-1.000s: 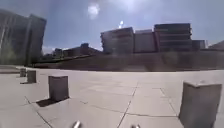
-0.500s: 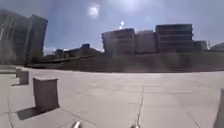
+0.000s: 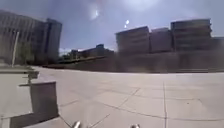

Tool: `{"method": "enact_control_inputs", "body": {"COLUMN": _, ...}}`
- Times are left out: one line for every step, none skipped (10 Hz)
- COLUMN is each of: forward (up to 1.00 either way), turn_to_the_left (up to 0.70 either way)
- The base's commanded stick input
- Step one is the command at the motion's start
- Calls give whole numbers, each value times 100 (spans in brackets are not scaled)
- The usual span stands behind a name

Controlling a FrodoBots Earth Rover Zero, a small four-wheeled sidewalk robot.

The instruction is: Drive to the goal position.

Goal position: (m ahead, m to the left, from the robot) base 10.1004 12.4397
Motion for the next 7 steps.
{"method": "enact_control_inputs", "body": {"forward": 85, "turn_to_the_left": 0}}
{"method": "enact_control_inputs", "body": {"forward": 85, "turn_to_the_left": 0}}
{"method": "enact_control_inputs", "body": {"forward": 85, "turn_to_the_left": 0}}
{"method": "enact_control_inputs", "body": {"forward": 85, "turn_to_the_left": 0}}
{"method": "enact_control_inputs", "body": {"forward": 85, "turn_to_the_left": 0}}
{"method": "enact_control_inputs", "body": {"forward": 85, "turn_to_the_left": 0}}
{"method": "enact_control_inputs", "body": {"forward": 85, "turn_to_the_left": 0}}
